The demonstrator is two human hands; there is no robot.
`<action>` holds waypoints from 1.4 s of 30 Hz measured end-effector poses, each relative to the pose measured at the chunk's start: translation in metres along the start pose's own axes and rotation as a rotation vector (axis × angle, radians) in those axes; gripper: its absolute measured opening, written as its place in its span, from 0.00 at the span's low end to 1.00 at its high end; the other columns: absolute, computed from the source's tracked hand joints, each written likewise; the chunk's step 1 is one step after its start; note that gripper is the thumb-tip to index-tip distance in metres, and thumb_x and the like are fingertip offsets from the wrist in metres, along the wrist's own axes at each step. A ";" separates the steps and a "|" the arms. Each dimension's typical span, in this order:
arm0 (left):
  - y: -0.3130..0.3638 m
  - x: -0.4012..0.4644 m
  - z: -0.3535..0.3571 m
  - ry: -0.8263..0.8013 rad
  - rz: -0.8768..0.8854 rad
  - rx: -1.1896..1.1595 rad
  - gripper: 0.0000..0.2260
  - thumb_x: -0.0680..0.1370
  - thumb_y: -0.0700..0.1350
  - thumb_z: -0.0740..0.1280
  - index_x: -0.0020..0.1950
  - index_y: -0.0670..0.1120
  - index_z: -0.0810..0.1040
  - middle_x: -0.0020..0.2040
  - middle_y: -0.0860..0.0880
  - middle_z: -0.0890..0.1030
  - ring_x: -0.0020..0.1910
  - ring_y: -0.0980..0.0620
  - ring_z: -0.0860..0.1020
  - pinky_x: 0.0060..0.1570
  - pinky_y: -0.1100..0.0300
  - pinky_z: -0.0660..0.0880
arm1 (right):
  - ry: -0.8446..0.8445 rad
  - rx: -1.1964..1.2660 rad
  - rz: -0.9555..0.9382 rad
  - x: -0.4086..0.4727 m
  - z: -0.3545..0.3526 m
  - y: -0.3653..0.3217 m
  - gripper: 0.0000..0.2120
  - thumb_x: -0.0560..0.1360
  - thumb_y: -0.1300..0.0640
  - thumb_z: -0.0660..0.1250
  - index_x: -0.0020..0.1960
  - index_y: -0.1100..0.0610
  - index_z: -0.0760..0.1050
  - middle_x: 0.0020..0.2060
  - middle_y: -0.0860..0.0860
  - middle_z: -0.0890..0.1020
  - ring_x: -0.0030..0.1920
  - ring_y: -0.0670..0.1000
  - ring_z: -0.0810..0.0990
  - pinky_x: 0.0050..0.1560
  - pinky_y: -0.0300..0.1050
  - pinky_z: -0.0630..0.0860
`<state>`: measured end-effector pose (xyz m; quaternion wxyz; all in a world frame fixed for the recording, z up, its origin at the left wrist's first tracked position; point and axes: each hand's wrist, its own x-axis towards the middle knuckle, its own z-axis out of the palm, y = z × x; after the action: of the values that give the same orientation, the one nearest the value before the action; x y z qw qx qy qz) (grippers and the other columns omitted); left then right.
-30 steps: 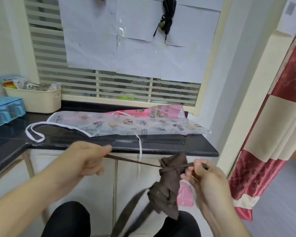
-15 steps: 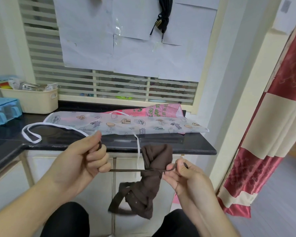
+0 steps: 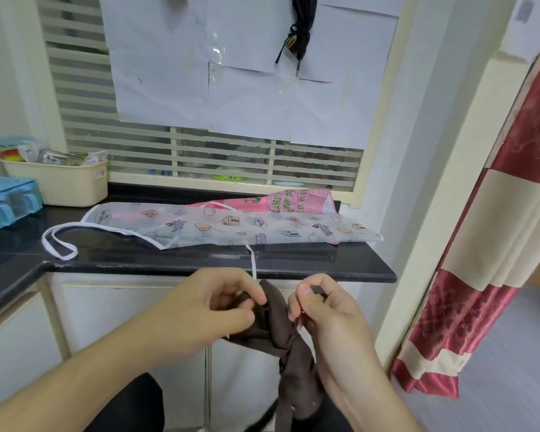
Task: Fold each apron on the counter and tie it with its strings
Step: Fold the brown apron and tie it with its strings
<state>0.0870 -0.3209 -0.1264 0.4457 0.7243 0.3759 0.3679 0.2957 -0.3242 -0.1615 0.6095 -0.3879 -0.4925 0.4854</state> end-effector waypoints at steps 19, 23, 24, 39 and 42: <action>0.022 0.002 0.012 -0.053 0.114 0.600 0.19 0.84 0.39 0.56 0.68 0.60 0.62 0.48 0.58 0.82 0.50 0.57 0.81 0.53 0.56 0.77 | -0.207 -0.090 -0.070 -0.013 0.027 0.007 0.20 0.78 0.35 0.63 0.48 0.53 0.72 0.36 0.49 0.77 0.36 0.51 0.66 0.38 0.44 0.62; 0.016 0.002 0.015 0.017 0.161 0.612 0.21 0.83 0.39 0.58 0.69 0.62 0.64 0.53 0.61 0.77 0.51 0.58 0.78 0.51 0.61 0.75 | -0.201 -0.240 -0.068 -0.009 0.027 0.010 0.11 0.82 0.45 0.66 0.41 0.44 0.76 0.29 0.39 0.73 0.31 0.41 0.69 0.36 0.35 0.64; 0.014 0.003 0.014 0.072 0.189 0.591 0.21 0.82 0.38 0.59 0.68 0.62 0.67 0.55 0.62 0.76 0.52 0.58 0.78 0.51 0.63 0.73 | -0.226 -0.248 -0.095 -0.009 0.028 0.010 0.14 0.83 0.49 0.64 0.39 0.42 0.77 0.28 0.39 0.71 0.30 0.42 0.67 0.35 0.36 0.63; 0.003 0.007 0.005 0.429 -0.012 0.432 0.05 0.77 0.53 0.75 0.42 0.55 0.84 0.36 0.54 0.81 0.32 0.56 0.76 0.35 0.65 0.71 | -0.105 0.068 -0.108 -0.003 0.025 0.007 0.13 0.83 0.58 0.62 0.48 0.61 0.83 0.27 0.50 0.63 0.31 0.50 0.60 0.32 0.37 0.60; 0.009 0.009 0.008 0.418 -0.093 0.147 0.09 0.79 0.49 0.74 0.41 0.47 0.84 0.30 0.49 0.78 0.26 0.50 0.72 0.30 0.57 0.68 | -0.084 0.081 -0.099 -0.004 0.028 0.005 0.12 0.78 0.55 0.64 0.45 0.63 0.79 0.29 0.52 0.63 0.32 0.50 0.60 0.33 0.37 0.61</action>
<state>0.0994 -0.3189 -0.1194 0.3207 0.6445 0.5190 0.4608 0.2669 -0.3269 -0.1606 0.6268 -0.3174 -0.5162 0.4897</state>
